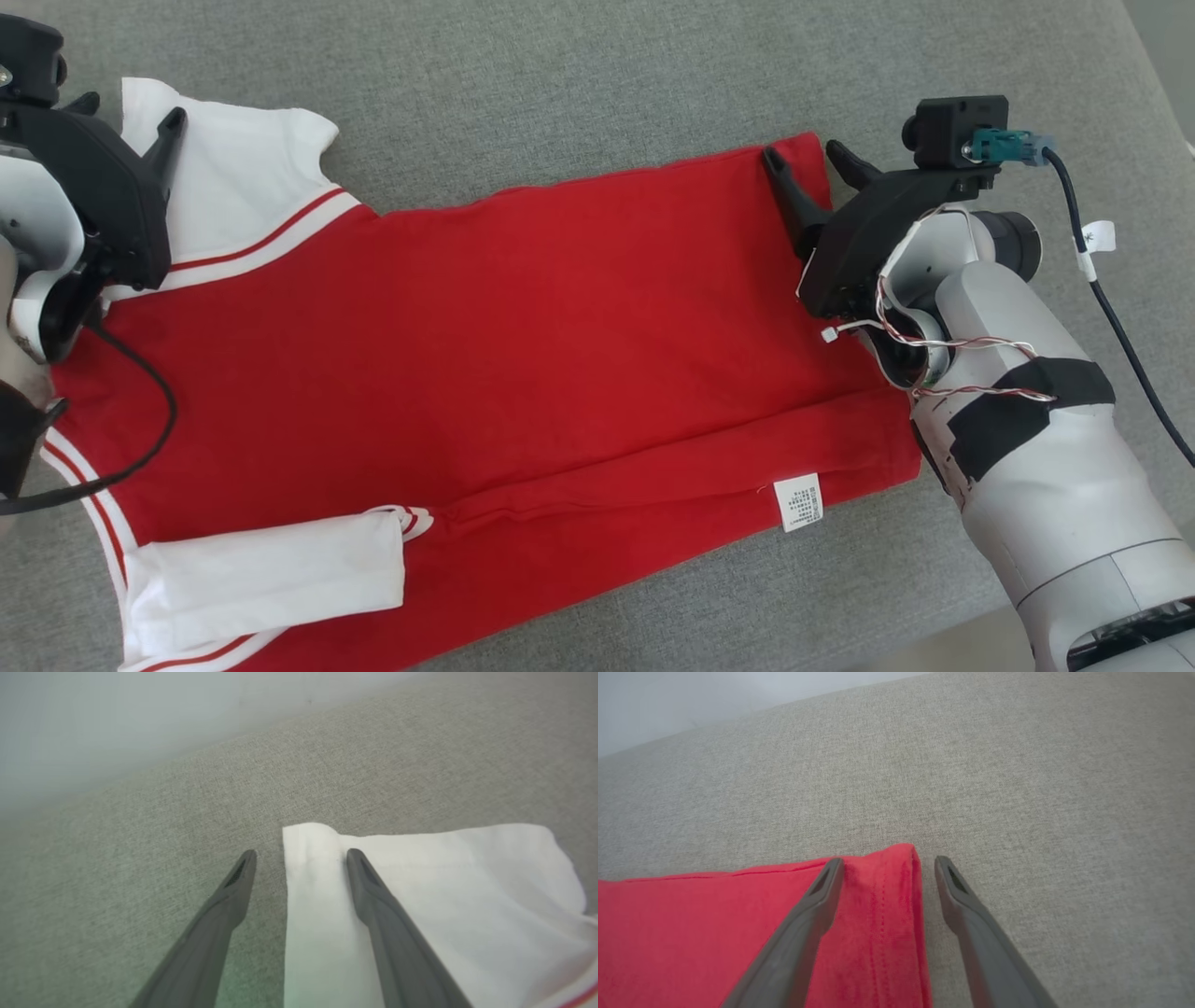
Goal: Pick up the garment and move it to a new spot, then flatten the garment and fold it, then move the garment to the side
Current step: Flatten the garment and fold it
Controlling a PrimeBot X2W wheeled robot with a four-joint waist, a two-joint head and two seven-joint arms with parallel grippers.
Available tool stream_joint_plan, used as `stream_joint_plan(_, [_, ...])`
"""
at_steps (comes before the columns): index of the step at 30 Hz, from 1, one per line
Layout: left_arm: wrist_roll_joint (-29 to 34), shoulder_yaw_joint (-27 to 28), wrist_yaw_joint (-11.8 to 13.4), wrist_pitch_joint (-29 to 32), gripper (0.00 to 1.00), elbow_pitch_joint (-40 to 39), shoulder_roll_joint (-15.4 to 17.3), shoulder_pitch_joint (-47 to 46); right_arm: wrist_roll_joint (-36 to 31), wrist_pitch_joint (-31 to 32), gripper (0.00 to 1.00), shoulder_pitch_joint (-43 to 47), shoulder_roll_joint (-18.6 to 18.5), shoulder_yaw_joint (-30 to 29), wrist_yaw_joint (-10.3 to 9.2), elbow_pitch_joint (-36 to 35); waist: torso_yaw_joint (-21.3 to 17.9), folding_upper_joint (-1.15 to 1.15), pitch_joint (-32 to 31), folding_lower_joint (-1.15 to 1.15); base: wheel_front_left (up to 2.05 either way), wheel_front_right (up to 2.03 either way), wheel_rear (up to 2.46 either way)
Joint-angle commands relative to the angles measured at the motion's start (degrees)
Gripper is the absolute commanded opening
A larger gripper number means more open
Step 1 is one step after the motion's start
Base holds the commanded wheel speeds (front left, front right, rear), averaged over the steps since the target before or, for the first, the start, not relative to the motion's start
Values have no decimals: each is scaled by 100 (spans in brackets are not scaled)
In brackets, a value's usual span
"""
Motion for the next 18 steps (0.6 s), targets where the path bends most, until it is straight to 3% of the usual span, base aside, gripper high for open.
stream_joint_plan(1, [-70,-26,6,-8,100,65,6,-79,45,-29,100,-51,23,42,3,33,-21,-1,30,0,0,0,0])
stream_joint_plan(7, [-221,-236,6,44,100,319,-30,-214,103,-129,100,-248,58,226,3,190,-60,-1,110,0,0,0,0])
stream_joint_plan(8, [-298,-258,6,110,88,366,-68,-214,114,-138,100,-274,68,255,3,226,-61,-1,111,0,0,0,0])
stream_joint_plan(9, [-368,-268,4,143,40,391,-98,-229,128,-153,42,-302,75,275,3,264,-58,-1,108,0,0,0,0])
stream_joint_plan(10, [-429,-292,4,128,13,387,-126,-246,147,-174,0,-328,72,285,3,303,-47,-1,101,0,0,0,0])
stream_joint_plan(11, [-465,-323,4,106,0,400,-143,-246,159,-196,0,-342,62,293,3,353,-29,-1,80,0,0,0,0])
stream_joint_plan(18, [-653,-383,6,-351,0,403,-230,-321,211,-513,0,-400,-110,331,3,606,157,-1,-116,0,0,0,0])
